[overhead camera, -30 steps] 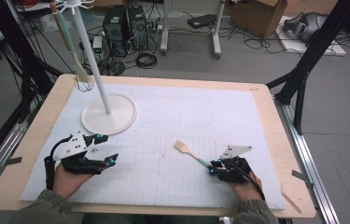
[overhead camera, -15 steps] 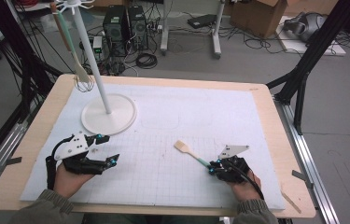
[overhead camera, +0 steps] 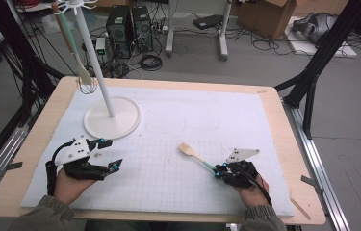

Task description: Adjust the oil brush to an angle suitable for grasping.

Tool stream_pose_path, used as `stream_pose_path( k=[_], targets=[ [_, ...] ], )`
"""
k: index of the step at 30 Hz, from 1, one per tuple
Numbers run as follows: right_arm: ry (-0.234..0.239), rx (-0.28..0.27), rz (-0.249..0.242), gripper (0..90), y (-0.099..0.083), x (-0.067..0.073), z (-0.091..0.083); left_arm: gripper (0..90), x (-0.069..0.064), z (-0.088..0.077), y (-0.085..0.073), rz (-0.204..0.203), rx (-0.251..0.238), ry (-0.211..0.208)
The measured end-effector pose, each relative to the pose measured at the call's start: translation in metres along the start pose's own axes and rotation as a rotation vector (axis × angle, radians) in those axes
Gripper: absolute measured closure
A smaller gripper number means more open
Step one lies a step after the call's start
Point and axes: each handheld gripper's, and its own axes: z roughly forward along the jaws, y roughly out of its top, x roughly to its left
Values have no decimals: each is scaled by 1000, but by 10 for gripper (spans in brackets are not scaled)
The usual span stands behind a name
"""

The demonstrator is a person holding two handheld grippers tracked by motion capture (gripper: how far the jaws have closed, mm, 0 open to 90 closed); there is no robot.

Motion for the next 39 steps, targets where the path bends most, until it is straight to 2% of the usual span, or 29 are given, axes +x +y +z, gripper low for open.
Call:
stream_pose_path(
  k=[7,12,39],
  targets=[
    [24,-11,-12,782,2,2,0,262,-1,1,1,1,-4,-19],
    [44,-9,-20,781,4,4,1,263,-3,2,3,17,0,-37],
    [45,-15,-10,781,6,-1,3,263,1,1,0,9,-7,-50]
  ],
)
